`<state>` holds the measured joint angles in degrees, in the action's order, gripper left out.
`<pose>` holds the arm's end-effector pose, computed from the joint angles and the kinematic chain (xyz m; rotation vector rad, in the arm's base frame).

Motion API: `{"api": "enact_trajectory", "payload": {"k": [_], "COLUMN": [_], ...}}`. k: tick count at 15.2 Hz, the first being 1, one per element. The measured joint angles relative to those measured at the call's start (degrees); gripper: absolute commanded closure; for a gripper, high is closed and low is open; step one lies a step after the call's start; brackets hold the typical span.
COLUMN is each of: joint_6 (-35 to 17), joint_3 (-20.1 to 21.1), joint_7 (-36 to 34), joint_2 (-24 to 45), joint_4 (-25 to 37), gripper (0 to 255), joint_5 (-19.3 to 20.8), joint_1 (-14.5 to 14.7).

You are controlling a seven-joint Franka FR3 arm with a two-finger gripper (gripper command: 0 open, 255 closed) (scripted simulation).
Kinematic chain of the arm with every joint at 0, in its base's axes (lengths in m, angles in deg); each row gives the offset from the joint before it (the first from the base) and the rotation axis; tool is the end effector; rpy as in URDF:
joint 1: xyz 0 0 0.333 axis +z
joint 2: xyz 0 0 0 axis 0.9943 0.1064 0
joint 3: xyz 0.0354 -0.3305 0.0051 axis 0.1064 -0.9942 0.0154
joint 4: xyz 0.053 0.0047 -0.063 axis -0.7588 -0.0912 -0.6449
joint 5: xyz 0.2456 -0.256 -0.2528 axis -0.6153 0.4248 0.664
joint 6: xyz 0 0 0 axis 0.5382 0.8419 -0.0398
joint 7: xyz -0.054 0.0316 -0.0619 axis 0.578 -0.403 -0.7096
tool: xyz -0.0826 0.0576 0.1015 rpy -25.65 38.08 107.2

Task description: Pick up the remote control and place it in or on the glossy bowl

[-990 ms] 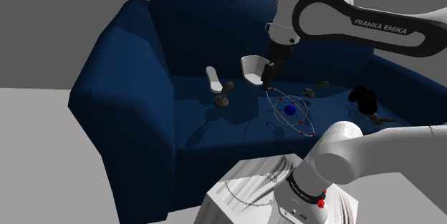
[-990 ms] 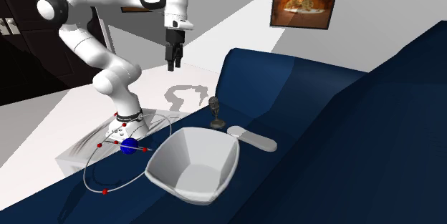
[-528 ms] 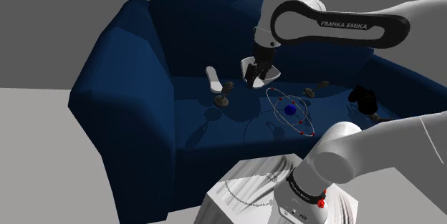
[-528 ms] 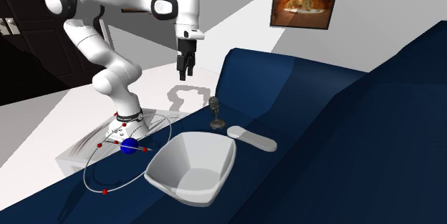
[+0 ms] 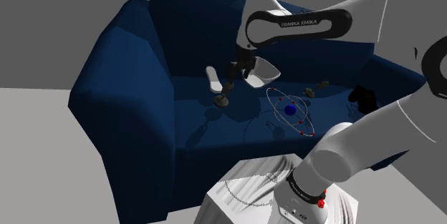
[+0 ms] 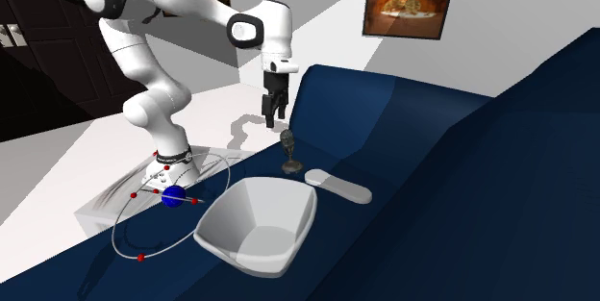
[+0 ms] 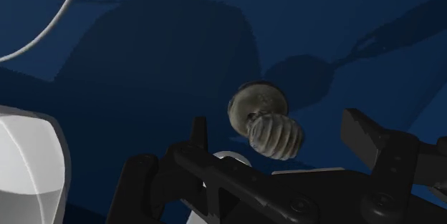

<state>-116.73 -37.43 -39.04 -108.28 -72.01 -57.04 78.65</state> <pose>0.4769 -0.0301 0.4287 3.0295 -0.1929 -0.0265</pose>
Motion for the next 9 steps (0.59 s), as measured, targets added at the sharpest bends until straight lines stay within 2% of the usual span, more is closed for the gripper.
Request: {"api": "enact_trajectory", "payload": {"k": [9], "joint_6": [-10.4], "joint_3": [-2.0], "joint_7": [-5.3], "joint_2": [18.5], "joint_4": [11.6], "gripper": [0], "joint_5": [-0.7], "joint_1": [-2.7]}}
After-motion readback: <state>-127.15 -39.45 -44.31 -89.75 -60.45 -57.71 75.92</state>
